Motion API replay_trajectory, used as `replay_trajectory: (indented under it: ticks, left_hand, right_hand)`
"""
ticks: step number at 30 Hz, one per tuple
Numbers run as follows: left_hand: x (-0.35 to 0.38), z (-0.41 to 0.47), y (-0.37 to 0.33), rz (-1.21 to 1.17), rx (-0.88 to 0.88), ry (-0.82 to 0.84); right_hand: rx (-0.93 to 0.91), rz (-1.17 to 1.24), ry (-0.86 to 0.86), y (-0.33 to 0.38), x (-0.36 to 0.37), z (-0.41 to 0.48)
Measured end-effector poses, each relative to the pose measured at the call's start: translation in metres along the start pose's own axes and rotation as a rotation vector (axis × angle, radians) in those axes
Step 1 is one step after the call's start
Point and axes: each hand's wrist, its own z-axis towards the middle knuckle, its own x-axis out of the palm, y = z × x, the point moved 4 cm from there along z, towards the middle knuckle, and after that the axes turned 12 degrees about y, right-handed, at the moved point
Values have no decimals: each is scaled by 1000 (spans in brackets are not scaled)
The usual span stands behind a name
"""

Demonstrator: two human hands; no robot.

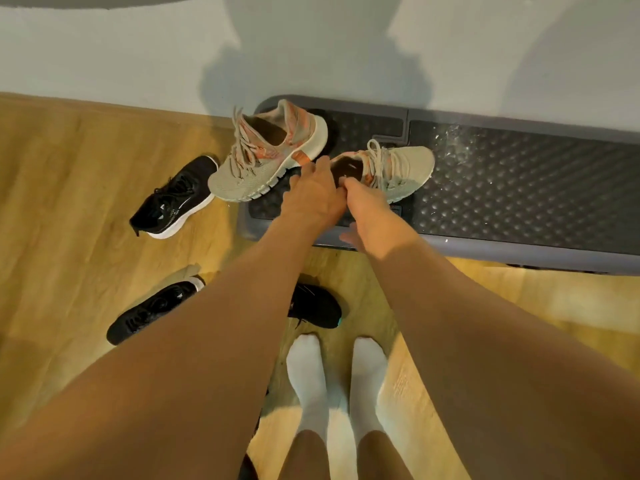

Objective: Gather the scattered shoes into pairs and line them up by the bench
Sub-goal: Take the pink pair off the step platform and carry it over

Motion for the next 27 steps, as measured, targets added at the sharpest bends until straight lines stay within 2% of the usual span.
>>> replay_trajectory:
  ticks: [4, 7, 11, 15, 17, 21, 24, 25, 27]
  left_hand:
    - [17, 39, 9, 117, -19, 100]
    - [21, 47, 13, 159, -22, 60]
    - [16, 54, 21, 71, 46, 28]
    - [1, 53, 22, -200, 65, 20]
    - [-8, 51, 21, -216, 52, -56]
    - [-32, 50, 14, -180, 90, -379]
    - [-49, 50, 12, -255, 69, -593]
    - [-52, 52, 12, -312, 48, -613]
    - [-54, 64, 16, -477, -22, -524]
  right_hand:
    - [75, 116, -4, -1, 10, 47]
    - [146, 264, -83, -2, 9, 66]
    - [137, 451, -152, -8, 4, 69]
    - [163, 533, -219, -25, -15, 63]
    - [187, 526, -233, -25, -23, 59]
    - [69, 301, -210, -6, -22, 55]
    - [-8, 215, -161, 5, -13, 55]
    - [-31, 198, -147, 7, -11, 55]
    - [-45, 143, -127, 9, -6, 56]
